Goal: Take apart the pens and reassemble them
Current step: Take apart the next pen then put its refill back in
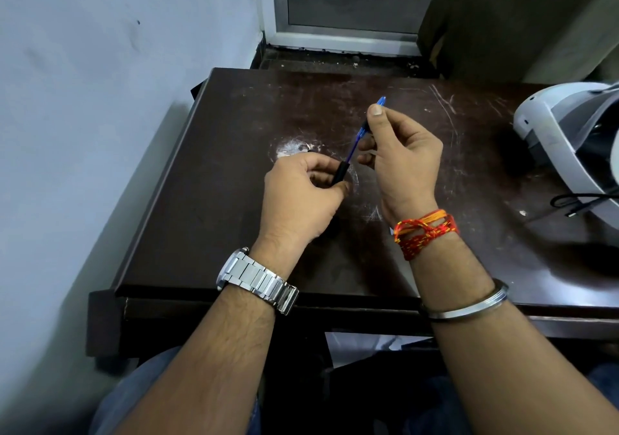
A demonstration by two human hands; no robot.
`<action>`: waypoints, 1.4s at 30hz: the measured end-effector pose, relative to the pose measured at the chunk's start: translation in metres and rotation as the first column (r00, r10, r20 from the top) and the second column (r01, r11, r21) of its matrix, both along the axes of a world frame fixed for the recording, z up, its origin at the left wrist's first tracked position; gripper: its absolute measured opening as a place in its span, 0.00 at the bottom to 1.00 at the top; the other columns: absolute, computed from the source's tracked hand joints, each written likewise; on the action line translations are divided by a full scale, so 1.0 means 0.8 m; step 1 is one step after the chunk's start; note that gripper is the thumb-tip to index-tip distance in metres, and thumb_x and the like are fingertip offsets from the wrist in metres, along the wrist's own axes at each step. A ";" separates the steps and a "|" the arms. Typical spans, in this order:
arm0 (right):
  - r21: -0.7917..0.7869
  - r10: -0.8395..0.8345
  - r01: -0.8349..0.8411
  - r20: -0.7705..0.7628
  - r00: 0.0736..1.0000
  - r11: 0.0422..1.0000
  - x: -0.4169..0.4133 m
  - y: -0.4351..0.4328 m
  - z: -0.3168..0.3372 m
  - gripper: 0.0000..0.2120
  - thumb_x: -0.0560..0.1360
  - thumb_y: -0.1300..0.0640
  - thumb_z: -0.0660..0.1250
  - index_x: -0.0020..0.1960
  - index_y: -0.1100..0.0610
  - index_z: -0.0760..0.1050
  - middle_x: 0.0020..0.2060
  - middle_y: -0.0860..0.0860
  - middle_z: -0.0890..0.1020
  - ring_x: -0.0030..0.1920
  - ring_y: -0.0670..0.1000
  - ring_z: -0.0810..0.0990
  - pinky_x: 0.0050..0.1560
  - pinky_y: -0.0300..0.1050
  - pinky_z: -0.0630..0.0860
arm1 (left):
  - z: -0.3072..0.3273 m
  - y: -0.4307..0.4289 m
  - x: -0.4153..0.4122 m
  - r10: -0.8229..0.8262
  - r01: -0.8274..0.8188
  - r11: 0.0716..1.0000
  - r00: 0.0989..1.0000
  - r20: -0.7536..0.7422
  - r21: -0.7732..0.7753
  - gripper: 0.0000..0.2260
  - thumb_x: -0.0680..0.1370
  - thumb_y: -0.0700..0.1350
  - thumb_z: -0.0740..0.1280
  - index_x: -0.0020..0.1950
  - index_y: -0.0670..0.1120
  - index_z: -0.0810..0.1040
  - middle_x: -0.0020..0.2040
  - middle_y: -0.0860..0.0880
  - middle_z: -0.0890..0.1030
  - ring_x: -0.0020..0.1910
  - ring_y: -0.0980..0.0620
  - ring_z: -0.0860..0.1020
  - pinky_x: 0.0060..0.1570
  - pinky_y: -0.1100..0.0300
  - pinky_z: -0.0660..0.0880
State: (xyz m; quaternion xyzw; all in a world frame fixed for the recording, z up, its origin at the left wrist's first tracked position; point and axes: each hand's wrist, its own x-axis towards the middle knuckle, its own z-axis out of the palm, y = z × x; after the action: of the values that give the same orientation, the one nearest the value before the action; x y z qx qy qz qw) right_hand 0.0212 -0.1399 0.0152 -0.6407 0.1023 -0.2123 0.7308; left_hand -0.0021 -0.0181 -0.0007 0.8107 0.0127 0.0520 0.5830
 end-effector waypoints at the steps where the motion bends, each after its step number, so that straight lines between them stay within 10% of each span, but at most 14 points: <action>1: -0.012 0.014 -0.014 -0.001 1.000 1.000 0.000 0.000 -0.001 0.04 0.78 0.57 0.70 0.45 0.54 0.83 0.30 0.48 0.81 0.31 0.45 0.77 0.33 0.42 0.78 | 0.000 0.000 0.000 0.005 -0.005 1.000 1.000 0.007 -0.005 0.11 0.67 0.41 0.80 0.39 0.56 0.84 0.33 0.57 0.85 0.33 0.64 0.82 0.32 0.72 0.74; 16: -0.184 0.185 -0.200 -0.094 0.978 0.962 -0.001 0.013 -0.012 0.10 0.81 0.56 0.63 0.47 0.49 0.82 0.39 0.46 0.83 0.38 0.45 0.78 0.47 0.51 0.76 | 0.001 0.006 0.004 0.044 -0.040 0.996 0.998 0.045 -0.077 0.09 0.68 0.41 0.79 0.42 0.55 0.86 0.37 0.55 0.87 0.37 0.59 0.85 0.42 0.54 0.84; 27: -0.138 0.179 -0.198 -0.139 0.974 0.970 -0.004 0.016 -0.006 0.09 0.82 0.58 0.62 0.50 0.54 0.82 0.41 0.51 0.83 0.38 0.45 0.77 0.48 0.50 0.75 | 0.002 0.003 0.003 0.048 -0.045 0.996 0.998 0.043 -0.072 0.09 0.69 0.40 0.79 0.43 0.55 0.87 0.36 0.57 0.86 0.36 0.61 0.84 0.40 0.60 0.83; 35: -0.078 0.203 -0.216 -0.151 0.968 0.973 -0.009 0.020 -0.002 0.05 0.78 0.58 0.69 0.46 0.56 0.82 0.39 0.52 0.83 0.32 0.41 0.76 0.35 0.36 0.73 | 0.000 0.005 0.006 0.082 -0.079 0.994 0.996 0.035 -0.081 0.08 0.69 0.40 0.78 0.43 0.53 0.87 0.35 0.54 0.86 0.36 0.57 0.85 0.42 0.52 0.84; 42: -0.015 0.099 -0.102 -0.138 0.985 0.995 -0.018 0.018 0.004 0.17 0.66 0.58 0.81 0.41 0.55 0.71 0.35 0.54 0.72 0.32 0.47 0.71 0.32 0.41 0.71 | 0.000 0.004 0.008 0.105 -0.104 0.994 0.993 0.059 -0.014 0.08 0.68 0.44 0.80 0.43 0.52 0.85 0.34 0.56 0.84 0.35 0.65 0.82 0.36 0.70 0.77</action>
State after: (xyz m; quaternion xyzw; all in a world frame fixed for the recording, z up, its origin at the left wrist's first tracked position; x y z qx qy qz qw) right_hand 0.0070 -0.1251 0.0183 -0.6661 0.1177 -0.1318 0.7246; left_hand 0.0040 -0.0147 -0.0008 0.8037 0.0380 0.1065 0.5841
